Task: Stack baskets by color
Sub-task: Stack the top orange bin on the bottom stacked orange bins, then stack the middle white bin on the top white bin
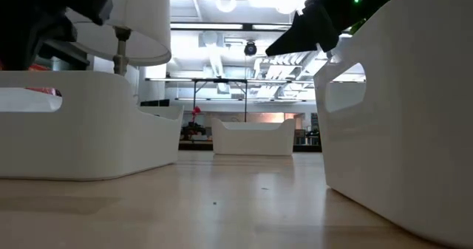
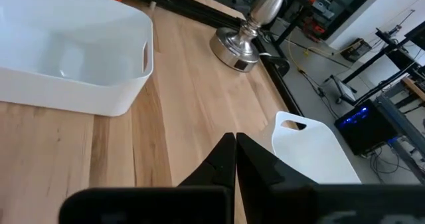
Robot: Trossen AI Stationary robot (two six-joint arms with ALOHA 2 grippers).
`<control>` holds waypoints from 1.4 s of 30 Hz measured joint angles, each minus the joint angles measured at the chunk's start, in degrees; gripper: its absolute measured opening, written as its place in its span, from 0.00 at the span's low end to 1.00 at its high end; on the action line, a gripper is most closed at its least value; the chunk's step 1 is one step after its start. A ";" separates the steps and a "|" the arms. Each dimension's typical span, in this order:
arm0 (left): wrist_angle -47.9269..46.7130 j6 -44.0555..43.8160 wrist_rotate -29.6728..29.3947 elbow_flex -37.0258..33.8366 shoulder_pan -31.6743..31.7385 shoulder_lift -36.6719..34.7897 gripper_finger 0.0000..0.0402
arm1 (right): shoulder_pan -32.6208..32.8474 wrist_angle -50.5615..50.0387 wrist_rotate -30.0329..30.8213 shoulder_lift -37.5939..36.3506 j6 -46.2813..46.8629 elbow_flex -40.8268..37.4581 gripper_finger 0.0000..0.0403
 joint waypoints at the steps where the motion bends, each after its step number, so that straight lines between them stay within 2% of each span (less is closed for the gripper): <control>1: -0.89 0.08 0.43 0.02 0.02 0.36 0.00 | 0.00 0.14 -0.02 0.00 0.03 0.01 0.00; 15: -8.49 -0.31 2.31 -0.10 0.04 4.38 0.00 | 0.04 0.21 -0.30 0.02 0.18 0.04 0.00; 23: -6.68 -0.28 5.41 -3.50 0.07 5.03 0.00 | 0.04 0.26 -0.32 0.02 0.61 0.07 0.00; 28: -5.48 -0.19 4.91 -2.14 0.02 3.66 0.00 | 0.04 0.34 -0.30 0.02 0.60 0.07 0.00; 31: -2.67 1.50 3.81 0.71 -0.06 2.66 0.00 | 0.04 0.47 -0.30 0.02 0.55 0.07 0.00; 35: -2.68 2.14 -0.48 3.29 -1.42 1.12 0.00 | 0.04 0.47 -0.30 0.02 0.57 0.07 0.00; 42: -4.33 -0.32 -6.52 1.48 -2.84 -1.78 0.00 | 0.04 0.02 -0.34 0.02 0.60 0.07 0.00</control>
